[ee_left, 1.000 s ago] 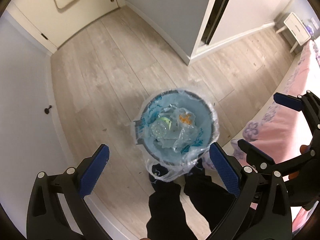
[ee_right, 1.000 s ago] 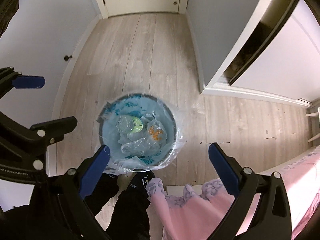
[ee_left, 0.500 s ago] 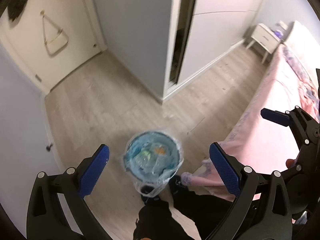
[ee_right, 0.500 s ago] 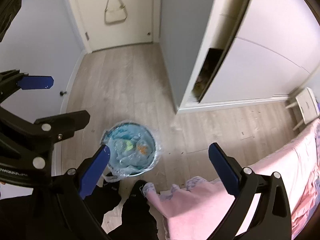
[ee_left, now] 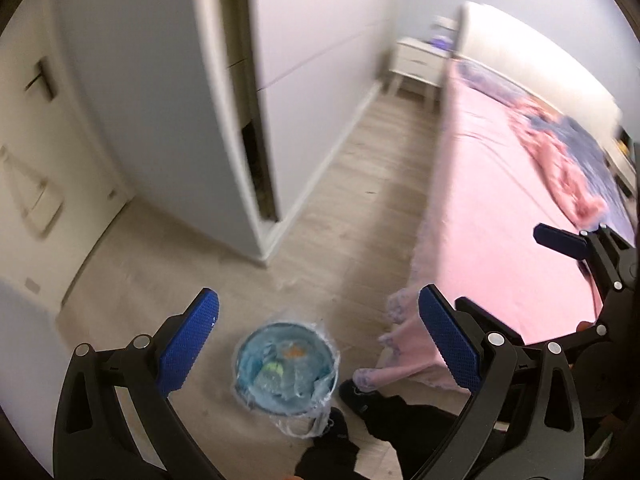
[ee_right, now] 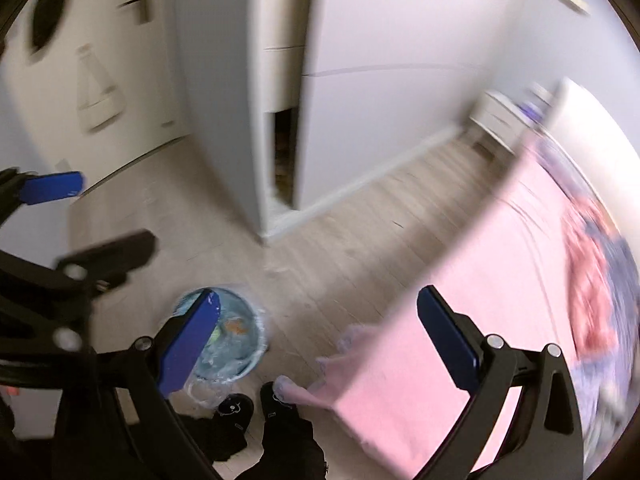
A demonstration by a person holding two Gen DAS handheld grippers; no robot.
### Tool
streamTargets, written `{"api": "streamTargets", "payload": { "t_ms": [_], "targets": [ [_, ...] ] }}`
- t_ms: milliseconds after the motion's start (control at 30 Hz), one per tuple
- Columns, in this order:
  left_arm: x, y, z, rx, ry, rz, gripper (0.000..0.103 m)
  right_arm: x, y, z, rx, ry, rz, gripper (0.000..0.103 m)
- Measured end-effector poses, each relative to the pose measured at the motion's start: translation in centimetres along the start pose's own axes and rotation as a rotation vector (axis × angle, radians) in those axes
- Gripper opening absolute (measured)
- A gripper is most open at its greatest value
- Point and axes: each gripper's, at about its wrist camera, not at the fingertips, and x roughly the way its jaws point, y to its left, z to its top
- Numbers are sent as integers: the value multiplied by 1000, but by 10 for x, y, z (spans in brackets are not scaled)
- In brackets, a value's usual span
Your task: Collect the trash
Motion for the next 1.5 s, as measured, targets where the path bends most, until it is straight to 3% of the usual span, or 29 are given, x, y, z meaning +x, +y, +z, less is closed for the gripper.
{"api": "streamTargets", "payload": {
  "t_ms": [267,433,633,1000,1100,1267,1500],
  "targets": [
    [-4,-108,-2,315,-16,-261,97,-61,-77,-73,382,35,-268,96],
    [-14,-204,-27,525,-9,-427,97,-114,-128,-151,637,57,-446,96],
    [-61,-326,-94,810,-24,-615,97,-183,-160,-269,916,85,-616,96],
    [-153,-478,-249,1054,46,-819,97,-300,-176,-456,1190,140,-793,96],
    [-178,-516,-291,1167,55,-874,97,-329,-177,-500,1306,151,-841,96],
    [-209,-573,-333,1288,41,-964,97,-366,-181,-562,1440,167,-908,96],
    [-230,-673,-367,1387,35,-1063,97,-402,-222,-631,1556,167,-1018,96]
  ]
}}
